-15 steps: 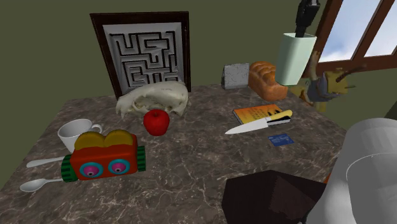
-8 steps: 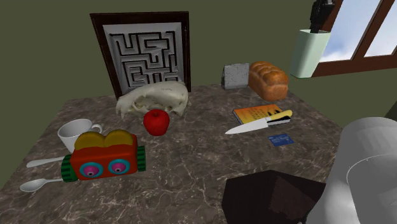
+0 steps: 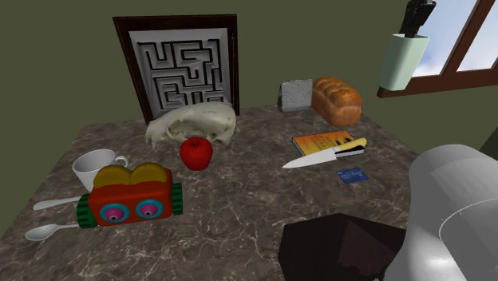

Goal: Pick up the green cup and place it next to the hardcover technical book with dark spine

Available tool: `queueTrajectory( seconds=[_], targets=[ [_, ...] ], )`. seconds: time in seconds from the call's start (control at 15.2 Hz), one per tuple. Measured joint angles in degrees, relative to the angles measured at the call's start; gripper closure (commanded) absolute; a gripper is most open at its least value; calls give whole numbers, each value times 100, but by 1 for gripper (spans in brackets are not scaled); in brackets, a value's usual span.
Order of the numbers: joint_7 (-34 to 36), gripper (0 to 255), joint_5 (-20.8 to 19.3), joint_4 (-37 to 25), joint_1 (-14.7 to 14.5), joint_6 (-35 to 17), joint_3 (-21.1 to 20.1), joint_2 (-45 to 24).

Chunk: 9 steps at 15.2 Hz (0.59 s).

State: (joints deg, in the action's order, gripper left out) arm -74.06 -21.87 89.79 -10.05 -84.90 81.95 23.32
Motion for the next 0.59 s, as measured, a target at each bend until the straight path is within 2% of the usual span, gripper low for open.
queueTrajectory(
  seconds=[0.13, 0.59],
  targets=[
    [-14, 255, -42, 90, -41, -115, 94, 36],
    [74, 255, -152, 742, 284, -622, -81, 159]
  ],
)
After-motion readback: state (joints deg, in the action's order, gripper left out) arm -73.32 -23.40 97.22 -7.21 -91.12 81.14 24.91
